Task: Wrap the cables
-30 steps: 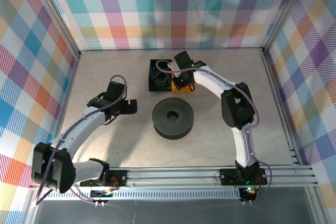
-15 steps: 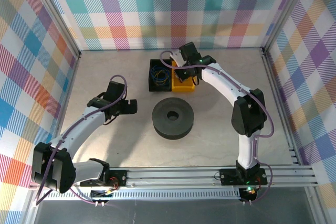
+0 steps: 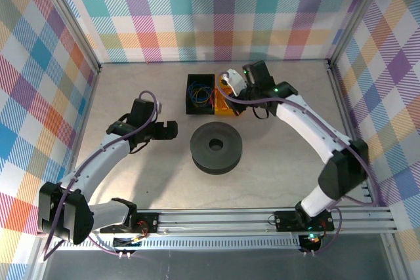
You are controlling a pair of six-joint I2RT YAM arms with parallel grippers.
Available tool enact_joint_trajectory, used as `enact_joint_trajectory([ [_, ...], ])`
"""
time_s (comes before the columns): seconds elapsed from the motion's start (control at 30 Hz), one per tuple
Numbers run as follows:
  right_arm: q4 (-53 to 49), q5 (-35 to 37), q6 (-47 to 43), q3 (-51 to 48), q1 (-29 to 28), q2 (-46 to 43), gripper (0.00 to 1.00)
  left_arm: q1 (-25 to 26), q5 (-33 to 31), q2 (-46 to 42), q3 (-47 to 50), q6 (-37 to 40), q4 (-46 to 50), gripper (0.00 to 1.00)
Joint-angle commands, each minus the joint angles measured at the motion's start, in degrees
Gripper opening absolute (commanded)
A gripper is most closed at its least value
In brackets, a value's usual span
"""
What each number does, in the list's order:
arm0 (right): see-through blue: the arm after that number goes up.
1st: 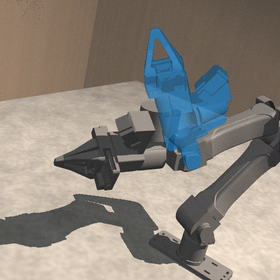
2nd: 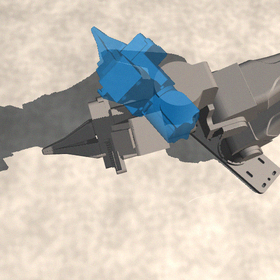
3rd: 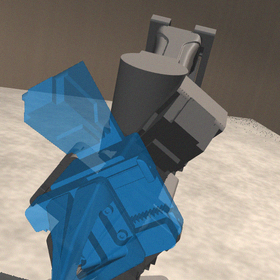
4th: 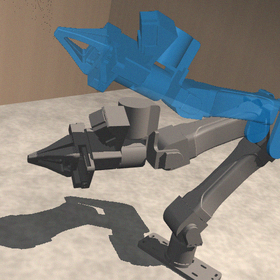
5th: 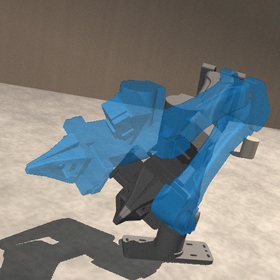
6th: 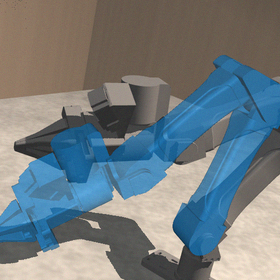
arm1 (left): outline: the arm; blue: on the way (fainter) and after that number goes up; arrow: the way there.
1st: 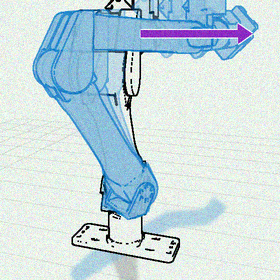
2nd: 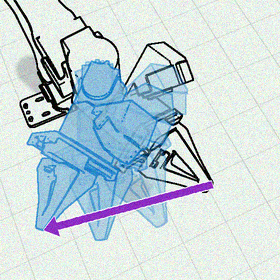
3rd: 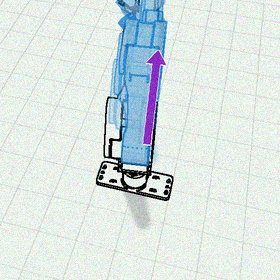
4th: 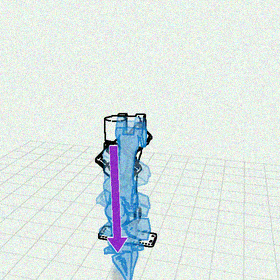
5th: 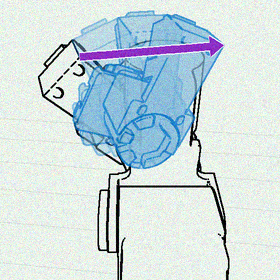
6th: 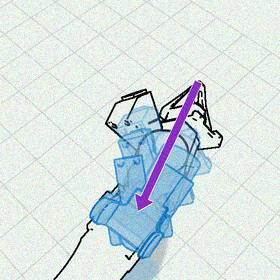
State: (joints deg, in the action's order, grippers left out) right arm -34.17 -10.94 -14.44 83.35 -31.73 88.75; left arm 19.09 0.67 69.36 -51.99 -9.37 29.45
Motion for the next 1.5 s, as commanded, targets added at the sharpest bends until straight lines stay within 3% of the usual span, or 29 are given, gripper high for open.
enact_joint_trajectory([
  [0.0, 2.65, -10.99, 0.37, -3.52, 0.08, -4.7, 0.0, 0.6, 12.15, -0.22, -1.98, -0.06, -6.36, 1.0],
  [0.23, 6.48, -21.68, 3.56, -11.24, 0.08, -11.91, 0.0, 0.6, 27.29, -0.24, 0.19, -4.69, -19.4, 0.98],
  [0.4, 8.73, -24.19, 5.06, -14.07, 0.08, -14.26, 0.0, 0.6, 33.98, -0.66, 1.76, -7.11, -24.53, 0.84],
  [0.5, 9.67, -24.83, 5.77, -14.43, 0.08, -14.4, 0.0, 0.6, 36.07, -0.87, 2.69, -7.66, -26.14, 0.7],
  [0.8, 13.38, -26.89, 8.11, -14.75, 0.08, -13.09, 0.0, 0.62, 38.96, -1.34, 5.84, -9.44, -30.99, 0.5],
  [1.23, 13.82, -28.23, 11.01, -14.05, 0.08, -11.33, 0.0, 0.6, 40.33, -0.81, 6.57, -10.63, -33.93, 0.44],
  [1.47, 14.84, -29.31, 11.8, -14.34, 0.08, -11.49, 0.0, 0.6, 40.51, -0.1, 6.46, -10.75, -34.12, 0.31],
])
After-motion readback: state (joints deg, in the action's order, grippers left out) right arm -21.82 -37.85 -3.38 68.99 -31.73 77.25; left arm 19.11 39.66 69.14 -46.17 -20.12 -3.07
